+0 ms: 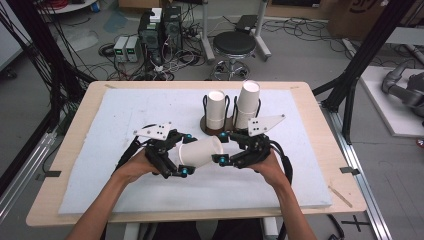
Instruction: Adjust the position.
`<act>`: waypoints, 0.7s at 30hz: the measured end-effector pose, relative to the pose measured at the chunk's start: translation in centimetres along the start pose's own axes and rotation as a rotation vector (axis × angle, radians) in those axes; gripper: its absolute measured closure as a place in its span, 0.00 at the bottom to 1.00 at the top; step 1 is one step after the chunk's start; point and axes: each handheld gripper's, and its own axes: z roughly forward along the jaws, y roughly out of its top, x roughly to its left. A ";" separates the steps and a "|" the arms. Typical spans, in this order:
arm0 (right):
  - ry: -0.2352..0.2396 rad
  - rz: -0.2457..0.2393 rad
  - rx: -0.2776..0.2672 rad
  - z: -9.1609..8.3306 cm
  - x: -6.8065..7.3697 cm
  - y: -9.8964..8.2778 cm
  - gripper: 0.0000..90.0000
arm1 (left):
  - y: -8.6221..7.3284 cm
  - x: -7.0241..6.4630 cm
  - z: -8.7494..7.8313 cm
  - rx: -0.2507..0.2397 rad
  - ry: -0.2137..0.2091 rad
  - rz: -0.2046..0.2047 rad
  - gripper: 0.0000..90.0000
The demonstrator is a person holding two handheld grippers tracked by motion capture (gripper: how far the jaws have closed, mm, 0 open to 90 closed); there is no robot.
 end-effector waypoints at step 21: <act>0.017 0.005 0.011 0.3 -0.1 -0.2 0.41 | 0.0 0.2 1.1 0.037 0.006 0.000 0.02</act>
